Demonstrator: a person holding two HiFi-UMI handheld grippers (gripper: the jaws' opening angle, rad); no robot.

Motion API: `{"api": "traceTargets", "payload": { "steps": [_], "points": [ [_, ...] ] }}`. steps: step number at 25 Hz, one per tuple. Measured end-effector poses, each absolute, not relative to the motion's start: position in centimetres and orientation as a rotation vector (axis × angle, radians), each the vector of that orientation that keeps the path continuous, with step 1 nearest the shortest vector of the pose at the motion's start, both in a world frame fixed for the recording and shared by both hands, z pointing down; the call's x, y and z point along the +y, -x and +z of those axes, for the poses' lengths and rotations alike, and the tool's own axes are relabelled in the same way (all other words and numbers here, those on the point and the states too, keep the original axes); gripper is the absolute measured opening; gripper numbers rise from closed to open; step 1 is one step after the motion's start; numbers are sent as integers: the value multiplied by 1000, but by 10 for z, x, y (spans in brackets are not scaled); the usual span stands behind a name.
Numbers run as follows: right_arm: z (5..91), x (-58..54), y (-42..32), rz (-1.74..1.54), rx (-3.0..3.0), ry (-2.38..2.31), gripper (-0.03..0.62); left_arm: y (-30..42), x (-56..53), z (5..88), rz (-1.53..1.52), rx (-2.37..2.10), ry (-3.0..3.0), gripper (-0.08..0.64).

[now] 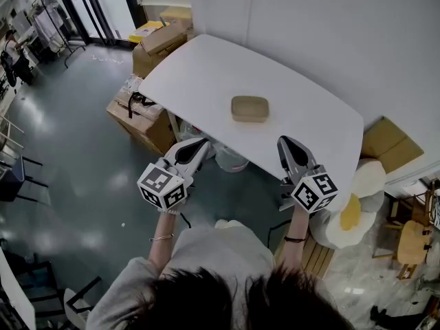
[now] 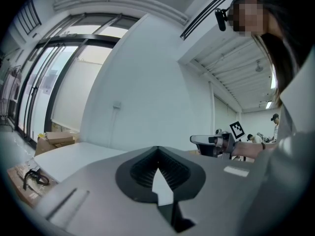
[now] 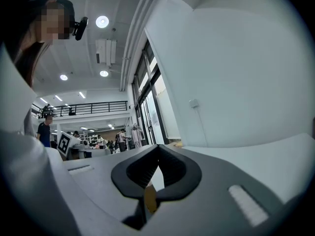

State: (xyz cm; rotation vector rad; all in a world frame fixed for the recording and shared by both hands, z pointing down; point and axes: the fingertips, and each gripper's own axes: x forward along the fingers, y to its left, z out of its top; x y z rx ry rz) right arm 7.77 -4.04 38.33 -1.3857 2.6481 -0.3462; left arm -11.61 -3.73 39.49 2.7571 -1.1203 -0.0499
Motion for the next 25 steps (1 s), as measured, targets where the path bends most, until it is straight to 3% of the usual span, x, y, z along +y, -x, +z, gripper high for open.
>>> {"api": "traceTargets", "payload": {
  "steps": [25],
  "points": [
    [416, -189, -113, -514, 2700, 1347, 14, 81, -169, 422, -32, -1175, -2637, -9]
  ]
}}
